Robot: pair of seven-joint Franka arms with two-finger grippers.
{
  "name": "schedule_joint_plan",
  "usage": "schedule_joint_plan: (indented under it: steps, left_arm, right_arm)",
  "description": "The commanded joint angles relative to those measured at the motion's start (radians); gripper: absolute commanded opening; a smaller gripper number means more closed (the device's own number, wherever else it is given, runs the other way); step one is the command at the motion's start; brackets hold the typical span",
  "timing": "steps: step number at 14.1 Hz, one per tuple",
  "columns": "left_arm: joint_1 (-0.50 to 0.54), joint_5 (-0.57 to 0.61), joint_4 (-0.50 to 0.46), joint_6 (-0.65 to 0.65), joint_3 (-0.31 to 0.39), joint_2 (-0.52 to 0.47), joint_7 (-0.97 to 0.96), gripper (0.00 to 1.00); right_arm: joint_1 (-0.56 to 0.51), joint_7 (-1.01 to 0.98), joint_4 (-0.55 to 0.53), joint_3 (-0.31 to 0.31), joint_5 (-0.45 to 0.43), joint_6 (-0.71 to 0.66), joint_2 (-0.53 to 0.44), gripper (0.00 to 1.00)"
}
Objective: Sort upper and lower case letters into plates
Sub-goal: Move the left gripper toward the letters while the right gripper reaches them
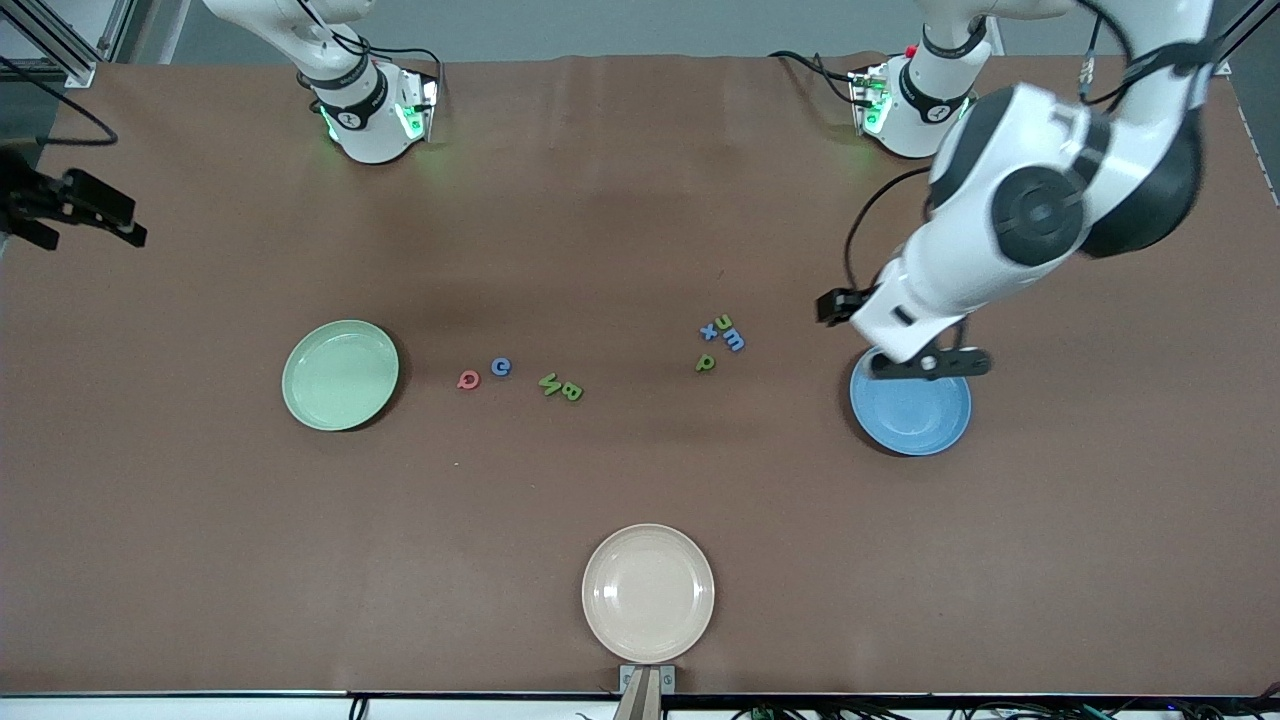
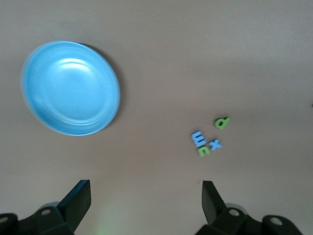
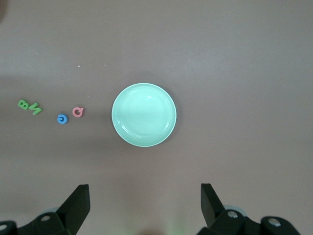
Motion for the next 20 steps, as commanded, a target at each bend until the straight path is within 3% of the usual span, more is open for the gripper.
schedule_joint_plan:
  steps: [1, 3, 5, 8, 12, 16, 20]
  left_arm:
    - [-0.076, 0.006, 0.008, 0.067, -0.001, 0.086, -0.055, 1.00]
    - [-0.131, 0.006, -0.005, 0.110, -0.001, 0.128, -0.057, 1.00]
    - [-0.174, 0.039, -0.047, 0.203, -0.001, 0.167, -0.078, 1.00]
    - [-0.233, 0.053, -0.102, 0.381, 0.005, 0.218, -0.097, 1.00]
    - [-0.257, 0.096, -0.220, 0.610, 0.007, 0.247, -0.189, 1.00]
    - [-0.259, 0.199, -0.269, 0.756, 0.008, 0.305, -0.212, 1.00]
    - [-0.259, 0.250, -0.266, 0.802, 0.010, 0.339, -0.212, 0.96]
  right_arm:
    - [-0.008, 0.001, 0.082, 0.000, -0.013, 0.009, 0.140, 1.00]
    - [-0.005, 0.009, 0.098, -0.002, -0.061, 0.043, 0.242, 1.00]
    - [0.003, 0.034, 0.086, 0.000, -0.053, 0.072, 0.245, 1.00]
    - [0.037, 0.298, 0.027, 0.001, 0.045, 0.159, 0.250, 1.00]
    - [0.139, 0.606, -0.091, 0.003, 0.088, 0.334, 0.257, 1.00]
    - [0.233, 0.994, -0.173, 0.003, 0.088, 0.498, 0.338, 1.00]
    - [0.299, 1.170, -0.213, 0.003, 0.088, 0.634, 0.424, 1.00]
